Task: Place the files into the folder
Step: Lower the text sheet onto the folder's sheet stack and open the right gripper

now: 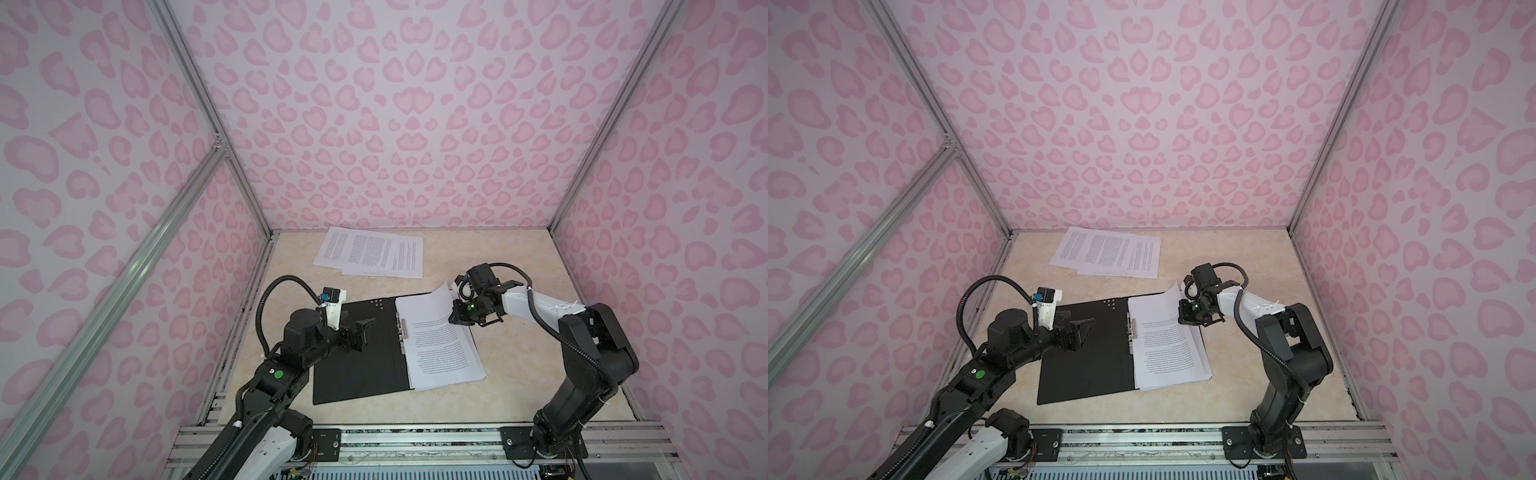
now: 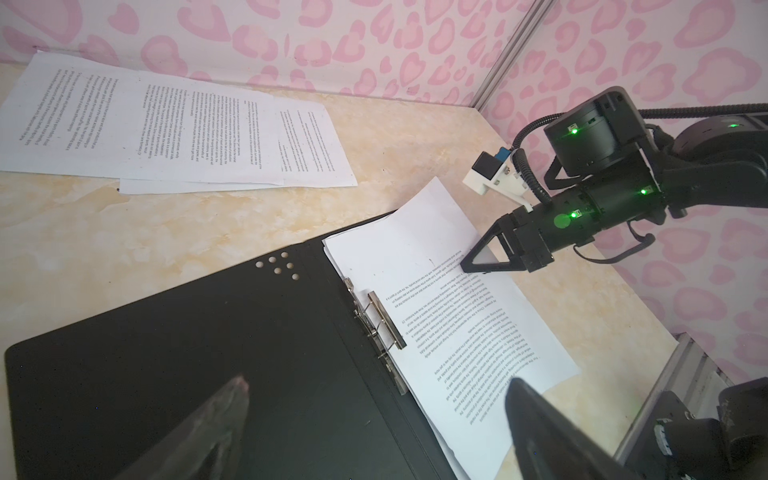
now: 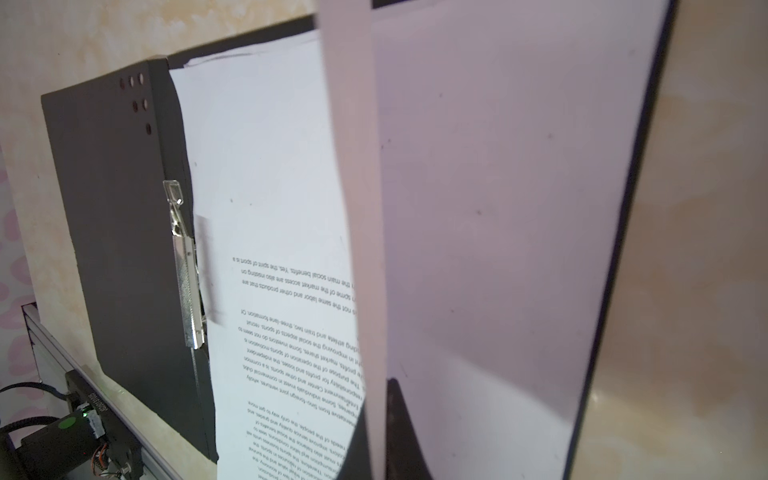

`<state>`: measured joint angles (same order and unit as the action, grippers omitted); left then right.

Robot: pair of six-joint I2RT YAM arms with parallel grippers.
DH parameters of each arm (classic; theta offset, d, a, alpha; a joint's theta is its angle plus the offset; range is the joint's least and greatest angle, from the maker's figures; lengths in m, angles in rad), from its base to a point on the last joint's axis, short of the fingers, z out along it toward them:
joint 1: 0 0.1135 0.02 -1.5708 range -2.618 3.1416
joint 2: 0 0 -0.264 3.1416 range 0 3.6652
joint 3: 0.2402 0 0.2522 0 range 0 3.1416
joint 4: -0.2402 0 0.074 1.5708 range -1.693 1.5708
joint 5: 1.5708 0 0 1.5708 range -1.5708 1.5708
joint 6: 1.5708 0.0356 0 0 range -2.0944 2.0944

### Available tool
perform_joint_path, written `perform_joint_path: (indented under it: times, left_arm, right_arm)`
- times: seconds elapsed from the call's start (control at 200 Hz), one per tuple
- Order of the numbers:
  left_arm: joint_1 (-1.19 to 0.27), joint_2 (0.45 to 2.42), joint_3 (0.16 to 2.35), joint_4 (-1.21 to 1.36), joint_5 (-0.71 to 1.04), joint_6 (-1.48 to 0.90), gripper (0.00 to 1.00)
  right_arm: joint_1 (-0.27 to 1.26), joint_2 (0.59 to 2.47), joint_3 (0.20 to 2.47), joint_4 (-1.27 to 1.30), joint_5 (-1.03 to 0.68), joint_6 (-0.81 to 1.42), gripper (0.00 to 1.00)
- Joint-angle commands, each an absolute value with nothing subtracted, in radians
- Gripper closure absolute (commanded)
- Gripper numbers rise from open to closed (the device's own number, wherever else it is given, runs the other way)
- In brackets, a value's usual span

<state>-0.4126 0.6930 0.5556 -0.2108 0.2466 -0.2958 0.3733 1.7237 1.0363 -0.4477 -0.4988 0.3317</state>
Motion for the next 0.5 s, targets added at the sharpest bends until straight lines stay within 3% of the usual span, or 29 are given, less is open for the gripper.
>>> perform_joint_path:
  times: [0.0, 0.385, 0.435, 0.5]
  left_arm:
    - [-0.412, 0.696, 0.567, -0.2, 0.253, -0.298, 0.02]
    - [-0.412, 0.699, 0.568, -0.203, 0.248, -0.3, 0.02]
    - [-0.412, 0.701, 0.568, -0.204, 0.246, -0.299, 0.02]
    - [-0.411, 0.701, 0.571, -0.206, 0.242, -0.3, 0.02]
  right_arm:
    - [0.376, 1.729, 1.024, -0.427, -0.51, 0.34, 1.0]
    - [0.376, 1.739, 1.036, -0.438, -0.511, 0.329, 1.0]
    - [0.375, 1.738, 1.035, -0.439, -0.51, 0.328, 0.94]
    - [0.374, 1.729, 1.026, -0.432, -0.506, 0.334, 0.78]
